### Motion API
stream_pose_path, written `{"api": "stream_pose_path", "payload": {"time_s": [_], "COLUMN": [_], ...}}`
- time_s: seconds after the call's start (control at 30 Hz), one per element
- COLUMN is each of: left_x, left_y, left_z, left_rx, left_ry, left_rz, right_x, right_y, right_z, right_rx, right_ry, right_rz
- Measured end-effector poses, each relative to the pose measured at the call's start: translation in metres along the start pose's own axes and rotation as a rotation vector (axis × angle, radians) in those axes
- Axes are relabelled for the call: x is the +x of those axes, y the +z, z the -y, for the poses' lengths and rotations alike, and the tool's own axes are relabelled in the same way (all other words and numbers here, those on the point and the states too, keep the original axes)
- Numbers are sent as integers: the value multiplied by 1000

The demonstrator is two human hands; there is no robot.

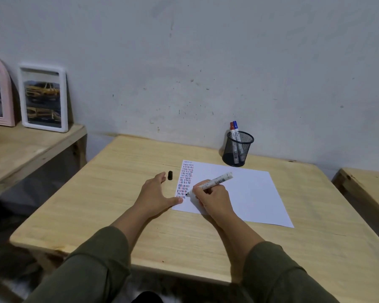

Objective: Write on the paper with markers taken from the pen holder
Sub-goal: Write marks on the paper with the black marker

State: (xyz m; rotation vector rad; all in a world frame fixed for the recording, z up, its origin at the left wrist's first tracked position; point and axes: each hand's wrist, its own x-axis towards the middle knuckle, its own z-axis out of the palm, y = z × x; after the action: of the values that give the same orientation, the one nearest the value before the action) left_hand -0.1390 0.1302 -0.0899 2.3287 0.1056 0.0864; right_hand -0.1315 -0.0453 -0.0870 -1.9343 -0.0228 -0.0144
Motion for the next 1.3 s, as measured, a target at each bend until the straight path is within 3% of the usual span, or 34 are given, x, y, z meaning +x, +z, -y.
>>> {"api": "stream_pose_path", "payload": {"time_s": [0.9, 1.17, 1.3], "left_x": [0, 13, 25], "left_y": [1, 1, 4], "left_z": [3, -3, -7], "left_rx": [4, -224, -193], "left_ry": [5, -13, -25], "left_rz": [-12, -111, -167], "right_x": [-3, 0, 0], "right_y": [-1, -6, -14], "right_z": [2, 10, 20], "right_rx": [0, 474, 649], "right_ry": [-8, 81, 131], "right_rz": [46, 30, 22]}}
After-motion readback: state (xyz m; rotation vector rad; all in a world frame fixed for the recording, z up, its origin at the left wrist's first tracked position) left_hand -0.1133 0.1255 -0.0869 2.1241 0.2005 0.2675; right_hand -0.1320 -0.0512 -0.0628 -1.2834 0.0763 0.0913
